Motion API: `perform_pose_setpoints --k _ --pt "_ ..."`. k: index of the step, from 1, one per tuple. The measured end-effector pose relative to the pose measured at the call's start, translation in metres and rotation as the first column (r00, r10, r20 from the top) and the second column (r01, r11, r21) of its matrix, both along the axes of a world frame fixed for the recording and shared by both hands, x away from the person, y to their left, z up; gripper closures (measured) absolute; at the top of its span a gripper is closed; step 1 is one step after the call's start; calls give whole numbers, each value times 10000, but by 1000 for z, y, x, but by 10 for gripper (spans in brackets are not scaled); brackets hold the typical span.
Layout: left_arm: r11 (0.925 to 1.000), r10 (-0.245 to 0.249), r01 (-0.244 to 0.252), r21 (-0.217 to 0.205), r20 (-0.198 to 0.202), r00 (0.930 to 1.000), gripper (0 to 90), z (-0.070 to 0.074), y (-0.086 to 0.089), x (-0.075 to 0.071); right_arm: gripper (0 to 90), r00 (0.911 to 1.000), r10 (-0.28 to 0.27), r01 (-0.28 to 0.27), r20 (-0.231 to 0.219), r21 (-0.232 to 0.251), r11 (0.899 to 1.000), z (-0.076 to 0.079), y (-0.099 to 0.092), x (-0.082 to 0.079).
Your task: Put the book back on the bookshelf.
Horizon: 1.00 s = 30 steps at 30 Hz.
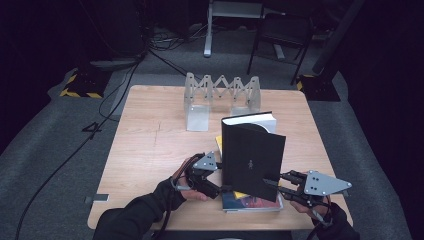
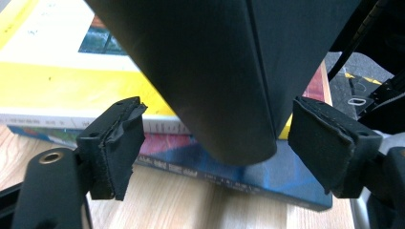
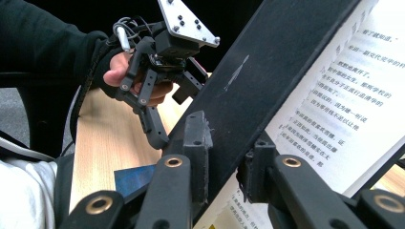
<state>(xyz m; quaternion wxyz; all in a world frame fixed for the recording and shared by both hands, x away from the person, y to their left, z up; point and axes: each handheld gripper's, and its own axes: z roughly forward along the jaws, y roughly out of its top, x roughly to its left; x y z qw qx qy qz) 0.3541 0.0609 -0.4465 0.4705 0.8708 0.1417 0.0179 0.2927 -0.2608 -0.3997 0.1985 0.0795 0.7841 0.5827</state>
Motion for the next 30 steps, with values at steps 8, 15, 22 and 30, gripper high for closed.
perform_pose_setpoints --k 8,15,22,30 --pt "9981 -571 584 -215 571 9967 196 9 -17 4 752 10000 32 -32 13 -8 10000 0 0 1" --pt "9924 -840 856 -880 212 9962 155 18 -21 18 744 10000 20 -20 30 0 10000 0 -1 2" --pt "9861 -956 883 -1409 -461 9944 208 22 -15 31 709 9988 -476 477 -69 100 9988 4 0 5" --pt "9886 -662 647 -1358 -66 9978 299 29 -10 37 732 9974 -718 717 -112 -18 9974 12 -2 14"
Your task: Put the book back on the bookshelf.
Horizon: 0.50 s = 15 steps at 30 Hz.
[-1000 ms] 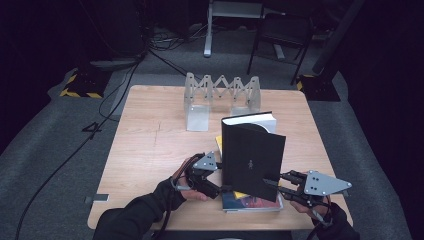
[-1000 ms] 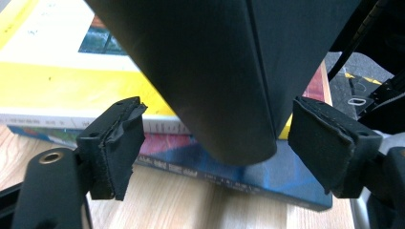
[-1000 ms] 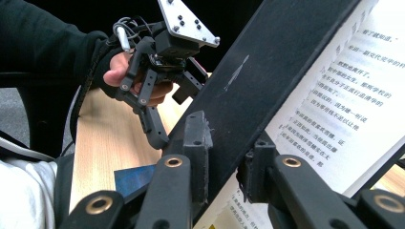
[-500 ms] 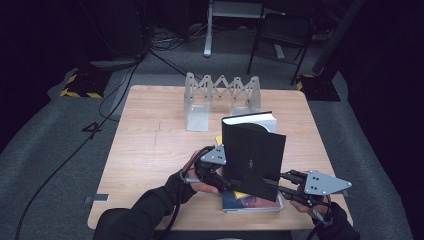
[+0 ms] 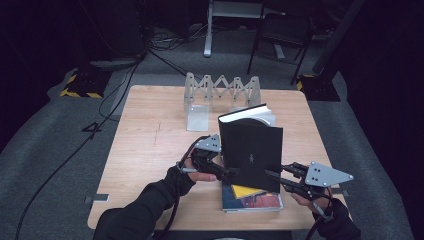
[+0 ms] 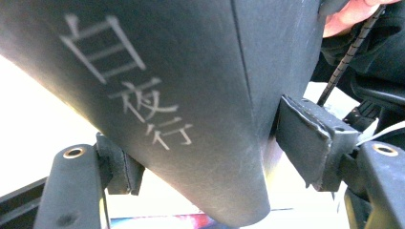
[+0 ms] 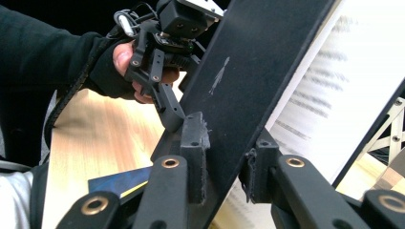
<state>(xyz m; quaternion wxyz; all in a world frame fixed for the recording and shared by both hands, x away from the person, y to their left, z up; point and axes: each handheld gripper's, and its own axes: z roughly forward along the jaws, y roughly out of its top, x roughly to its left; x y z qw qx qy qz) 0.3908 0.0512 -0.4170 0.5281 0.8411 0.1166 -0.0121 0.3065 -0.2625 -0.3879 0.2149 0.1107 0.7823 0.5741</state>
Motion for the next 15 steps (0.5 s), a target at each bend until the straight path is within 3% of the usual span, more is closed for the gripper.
perform_pose_setpoints --k 6,12,15 --pt "9986 356 -381 379 643 9973 323 5 8 5 708 9992 -399 399 -50 -87 9992 -3 6 13" --pt "9956 461 -572 747 1420 9888 351 7 10 2 663 9965 -827 823 -86 -373 9959 -8 8 22" --pt "9969 379 -475 631 1464 9885 391 7 8 1 622 9846 -1743 1748 142 -440 9836 -10 4 24"
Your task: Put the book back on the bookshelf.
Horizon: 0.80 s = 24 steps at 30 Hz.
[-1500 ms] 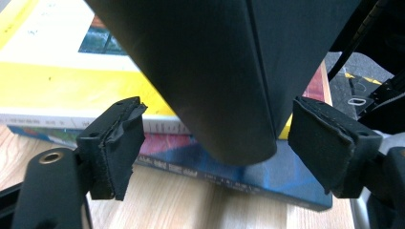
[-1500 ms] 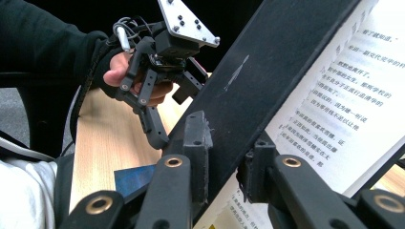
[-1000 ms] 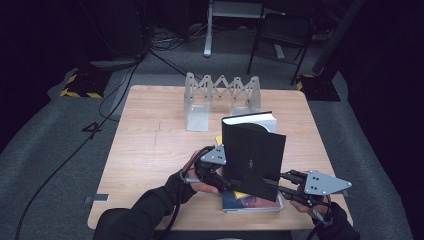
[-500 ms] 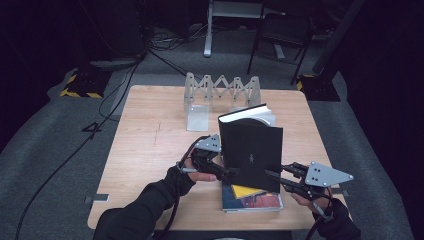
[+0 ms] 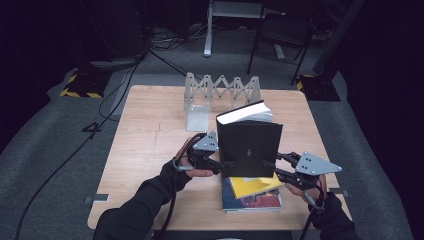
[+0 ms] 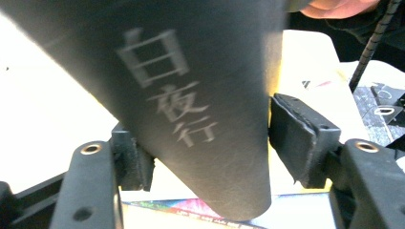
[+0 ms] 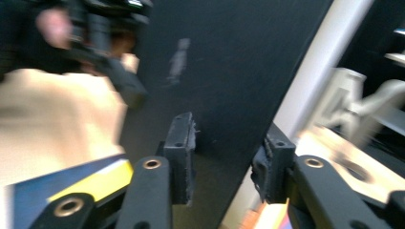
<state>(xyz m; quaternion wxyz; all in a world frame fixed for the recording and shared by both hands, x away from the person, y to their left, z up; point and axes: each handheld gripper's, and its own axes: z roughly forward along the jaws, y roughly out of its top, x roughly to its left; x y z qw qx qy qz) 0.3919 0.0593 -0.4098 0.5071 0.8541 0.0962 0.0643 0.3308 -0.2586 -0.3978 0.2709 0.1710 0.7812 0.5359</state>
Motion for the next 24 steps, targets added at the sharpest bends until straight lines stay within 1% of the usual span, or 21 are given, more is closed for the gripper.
perform_pose_setpoints --k 1,2,4,5,6,7,8,9,11,15,17,20,21,22,24 --pt "10000 -38 38 -6 37 10000 406 0 -1 -1 620 9999 -95 97 -136 165 9998 0 -4 1" --pt "10000 -85 85 -16 119 9999 430 1 -1 -2 618 9998 -111 116 -154 278 9995 0 -7 2" --pt "9996 -259 263 -108 286 9993 478 3 -3 -5 605 9994 -273 278 -203 268 9993 0 -8 3" --pt "9995 -303 306 -100 330 9990 496 3 -4 -6 625 9996 -222 227 -162 314 9992 0 -7 3" --pt "9997 -215 218 -70 418 9989 498 4 -4 -8 623 9998 -191 194 -108 290 9994 0 -6 2" --pt "9998 -108 113 -169 294 9995 496 3 -4 -7 621 9993 -361 361 -33 127 9993 1 -5 1" --pt "9996 -53 58 -266 183 9998 496 2 -4 -6 595 9987 -510 510 38 43 9987 1 -4 1" --pt "9994 -7 11 -336 114 9999 496 1 -3 -6 578 9984 -558 558 41 77 9984 1 -3 1" --pt "9990 123 -115 -424 184 9998 493 1 -4 -7 574 9977 -678 678 22 157 9976 0 -1 2" --pt "9945 485 -464 -937 206 9986 486 -4 -6 -11 572 9974 -721 721 12 184 9972 0 -2 2" --pt "9919 632 -601 -1119 242 9977 480 -5 -8 -12 573 9970 -780 780 -21 196 9968 -1 -2 3" --pt "9877 696 -663 -1420 185 9974 470 -5 -11 -11 591 9972 -748 749 -64 254 9969 -1 -3 3" --pt "9860 739 -692 -1520 252 9969 466 -4 -13 -12 593 9975 -711 713 -53 298 9970 -1 -4 4" --pt "9859 703 -642 -1544 349 9969 463 -3 -15 -11 595 9974 -711 713 -72 304 9970 -1 -4 3" --pt "9848 708 -635 -1615 393 9967 459 -1 -18 -10 594 9975 -699 701 -77 269 9972 -1 -4 3"
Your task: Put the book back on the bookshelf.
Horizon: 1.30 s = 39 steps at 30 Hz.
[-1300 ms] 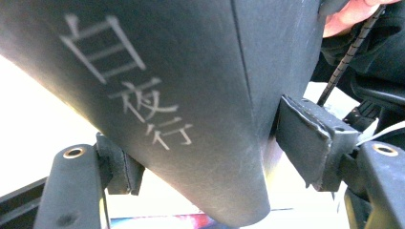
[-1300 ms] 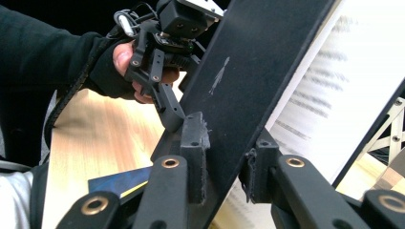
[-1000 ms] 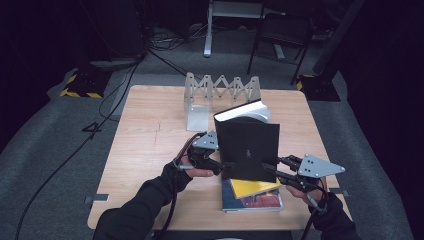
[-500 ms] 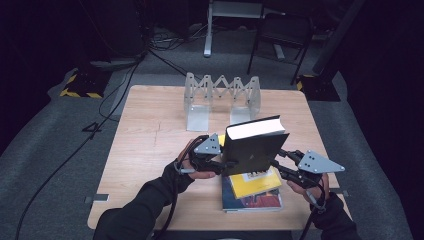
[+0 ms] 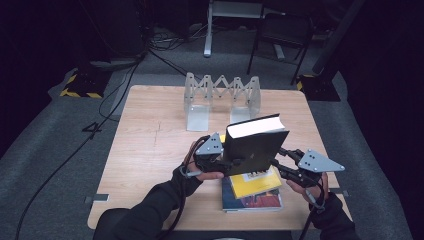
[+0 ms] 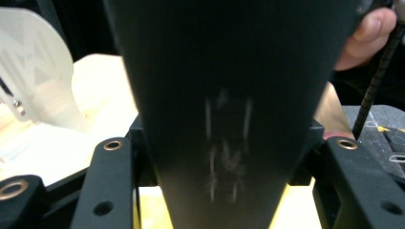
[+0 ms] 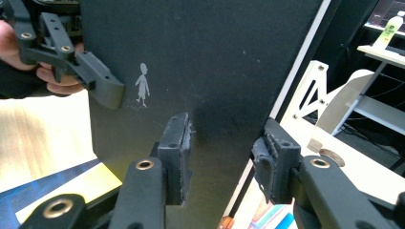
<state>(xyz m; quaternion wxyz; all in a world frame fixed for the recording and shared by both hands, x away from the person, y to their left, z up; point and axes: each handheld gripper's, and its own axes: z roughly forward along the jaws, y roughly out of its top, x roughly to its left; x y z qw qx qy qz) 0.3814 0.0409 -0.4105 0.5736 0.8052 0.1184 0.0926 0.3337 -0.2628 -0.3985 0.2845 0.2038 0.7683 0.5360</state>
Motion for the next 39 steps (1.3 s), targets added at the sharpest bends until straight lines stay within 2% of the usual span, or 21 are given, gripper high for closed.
perform_pose_setpoints --k 5,9,12,14,20,23,25,29,32,33,35,39 --pt "9998 60 -60 -179 15 10000 455 2 -3 0 592 10000 -2 2 -39 -75 10000 0 0 0" --pt "9987 60 -57 -502 51 10000 445 7 -8 1 581 10000 45 -45 -62 -48 10000 0 -1 0" --pt "9977 23 -16 -676 105 9999 440 10 -10 3 549 9999 52 -53 -96 -78 10000 -1 0 0" --pt "9971 32 -10 -759 285 9996 431 15 -10 4 507 9999 -8 6 -153 -158 9999 -3 -1 0" --pt "9962 -65 95 -869 343 9994 434 19 -11 6 425 9967 -340 305 -741 -474 9984 -13 -16 -2" --pt "9963 -81 111 -851 354 9993 441 19 -11 5 397 9887 -967 867 -1146 -888 9923 -25 -35 -1" --pt "9964 -100 130 -834 357 9993 445 19 -11 5 388 9791 -1366 1231 -1510 -952 9878 -34 -48 1" --pt "9961 -38 69 -878 346 9994 440 20 -12 6 381 9469 -2275 2016 -2274 -1318 9706 -53 -69 6" --pt "9954 -44 76 -957 335 9994 429 24 -14 7 380 9332 -2521 2206 -2560 -1456 9644 -61 -76 8" --pt "9954 -44 76 -957 335 9994 431 24 -14 7 380 9332 -2521 2206 -2560 -1456 9644 -61 -76 8" --pt "9955 -36 79 -944 463 9989 435 26 -16 7 379 9226 -2680 2345 -2774 -1483 9607 -67 -80 11" --pt "9955 -81 115 -942 367 9993 465 30 -19 7 379 9178 -2627 2267 -2978 -1501 9623 -70 -79 13"
